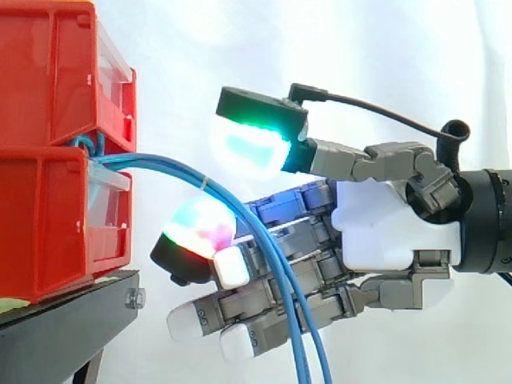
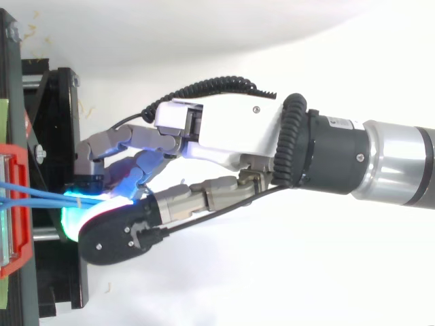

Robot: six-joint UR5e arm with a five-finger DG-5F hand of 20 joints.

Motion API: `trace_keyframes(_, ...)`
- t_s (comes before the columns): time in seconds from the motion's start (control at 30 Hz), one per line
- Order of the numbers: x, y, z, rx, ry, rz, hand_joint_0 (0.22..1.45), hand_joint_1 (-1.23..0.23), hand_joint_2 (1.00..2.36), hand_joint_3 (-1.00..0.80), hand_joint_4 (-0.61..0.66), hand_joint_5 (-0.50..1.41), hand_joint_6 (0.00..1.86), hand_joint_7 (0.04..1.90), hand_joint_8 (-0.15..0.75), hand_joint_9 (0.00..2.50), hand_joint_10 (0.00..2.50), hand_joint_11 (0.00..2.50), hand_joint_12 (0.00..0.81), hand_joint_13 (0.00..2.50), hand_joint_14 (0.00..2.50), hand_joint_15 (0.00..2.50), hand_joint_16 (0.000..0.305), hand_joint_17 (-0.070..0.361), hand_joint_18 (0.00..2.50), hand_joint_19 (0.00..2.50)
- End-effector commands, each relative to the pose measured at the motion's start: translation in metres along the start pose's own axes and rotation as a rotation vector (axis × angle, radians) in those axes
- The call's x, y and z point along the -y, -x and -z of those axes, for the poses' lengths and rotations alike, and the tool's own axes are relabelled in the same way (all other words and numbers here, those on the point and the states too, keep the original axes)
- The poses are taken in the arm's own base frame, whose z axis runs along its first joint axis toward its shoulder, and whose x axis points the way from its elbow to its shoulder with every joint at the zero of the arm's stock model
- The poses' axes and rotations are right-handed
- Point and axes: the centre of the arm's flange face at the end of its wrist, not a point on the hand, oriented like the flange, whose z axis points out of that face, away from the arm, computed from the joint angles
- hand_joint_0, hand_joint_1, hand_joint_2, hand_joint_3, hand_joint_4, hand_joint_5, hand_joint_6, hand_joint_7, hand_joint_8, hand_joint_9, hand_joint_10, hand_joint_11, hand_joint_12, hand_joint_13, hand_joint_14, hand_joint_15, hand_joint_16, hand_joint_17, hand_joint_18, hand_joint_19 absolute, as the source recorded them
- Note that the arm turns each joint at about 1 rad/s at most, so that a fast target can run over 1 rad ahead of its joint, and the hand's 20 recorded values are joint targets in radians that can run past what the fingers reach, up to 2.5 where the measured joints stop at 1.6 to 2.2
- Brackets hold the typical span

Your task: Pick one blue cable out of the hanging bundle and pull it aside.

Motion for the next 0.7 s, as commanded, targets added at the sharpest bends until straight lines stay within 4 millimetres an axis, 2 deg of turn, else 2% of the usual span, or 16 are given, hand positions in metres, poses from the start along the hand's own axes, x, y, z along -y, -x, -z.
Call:
trace_keyframes(0.0, -0.004, 0.003, -0.001, -0.006, -0.002, 0.002, 0.57, -0.50, 1.02, -0.25, 0.27, -0.12, 0.85, 1.41, 0.333, 0.84, 0.01, 0.41, 0.412, 0.56, 0.01, 0.27, 0.053, 0.119, 0.50, 0.48)
trace_keyframes(0.23, -0.016, 0.009, -0.005, -0.008, -0.009, 0.007, 0.56, -0.72, 1.02, -0.02, 0.32, -0.13, 0.88, 1.47, 0.365, 0.86, 0.01, 0.57, 0.450, 0.59, 0.01, 0.29, 0.060, 0.135, 0.58, 0.44)
trace_keyframes(0.33, -0.020, 0.014, -0.005, -0.005, -0.018, 0.014, 0.57, -0.74, 1.02, -0.01, 0.31, -0.14, 0.88, 1.46, 0.354, 0.85, 0.01, 0.58, 0.447, 0.60, 0.01, 0.30, 0.060, 0.134, 0.59, 0.44)
trace_keyframes(0.37, -0.021, 0.015, -0.006, -0.003, -0.018, 0.014, 0.56, -0.73, 1.02, -0.03, 0.32, -0.14, 0.89, 1.45, 0.350, 0.85, 0.01, 0.58, 0.445, 0.59, 0.01, 0.30, 0.059, 0.133, 0.59, 0.45)
trace_keyframes(0.43, -0.022, 0.016, -0.006, -0.005, -0.017, 0.013, 0.52, -0.62, 1.01, -0.30, 0.31, -0.13, 0.88, 1.43, 0.340, 0.85, 0.01, 0.58, 0.430, 0.58, 0.01, 0.31, 0.056, 0.127, 0.55, 0.48)
trace_keyframes(0.47, -0.021, 0.017, -0.006, -0.005, -0.018, 0.014, 0.51, -0.59, 1.01, -0.35, 0.31, -0.13, 0.88, 1.43, 0.345, 0.86, 0.01, 0.57, 0.431, 0.58, 0.01, 0.31, 0.057, 0.128, 0.55, 0.49)
trace_keyframes(0.6, -0.021, 0.017, -0.006, -0.007, -0.018, 0.014, 0.55, -0.40, 1.01, -0.35, 0.29, -0.13, 0.86, 1.45, 0.340, 0.87, 0.01, 0.56, 0.423, 0.56, 0.01, 0.31, 0.055, 0.124, 0.51, 0.51)
trace_keyframes(0.67, -0.021, 0.017, -0.006, -0.007, -0.018, 0.014, 0.56, -0.38, 1.01, -0.30, 0.29, -0.13, 0.86, 1.45, 0.336, 0.87, 0.01, 0.55, 0.421, 0.56, 0.01, 0.31, 0.055, 0.123, 0.50, 0.52)
